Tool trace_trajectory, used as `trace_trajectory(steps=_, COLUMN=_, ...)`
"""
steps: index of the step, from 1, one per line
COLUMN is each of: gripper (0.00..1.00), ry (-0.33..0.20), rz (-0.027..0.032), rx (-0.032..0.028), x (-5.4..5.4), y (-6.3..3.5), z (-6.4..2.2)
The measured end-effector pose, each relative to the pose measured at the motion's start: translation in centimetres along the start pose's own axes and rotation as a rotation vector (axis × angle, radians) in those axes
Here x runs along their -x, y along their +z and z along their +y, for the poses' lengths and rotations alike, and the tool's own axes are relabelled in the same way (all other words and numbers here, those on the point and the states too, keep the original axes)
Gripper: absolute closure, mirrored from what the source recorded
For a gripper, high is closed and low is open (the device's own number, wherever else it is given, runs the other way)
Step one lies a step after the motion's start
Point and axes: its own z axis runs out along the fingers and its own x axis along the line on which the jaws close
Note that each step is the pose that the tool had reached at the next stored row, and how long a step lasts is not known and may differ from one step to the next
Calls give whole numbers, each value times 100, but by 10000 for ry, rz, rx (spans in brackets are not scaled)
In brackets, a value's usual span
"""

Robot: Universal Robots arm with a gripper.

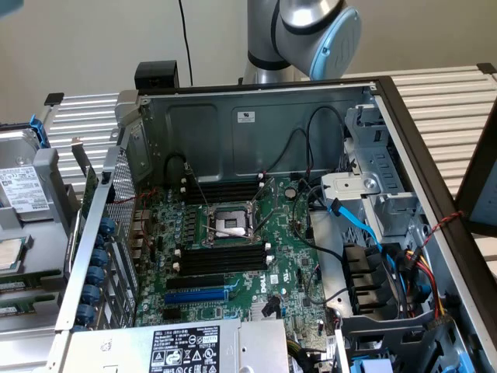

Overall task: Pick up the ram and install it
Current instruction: 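Pick up the ram and move it above insertion slot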

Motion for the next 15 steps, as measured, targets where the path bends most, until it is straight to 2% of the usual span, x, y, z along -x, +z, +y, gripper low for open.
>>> trace_trajectory(steps=15, gripper=74, ry=171, rz=7, rx=-9, x=-11, y=261, z=-3)
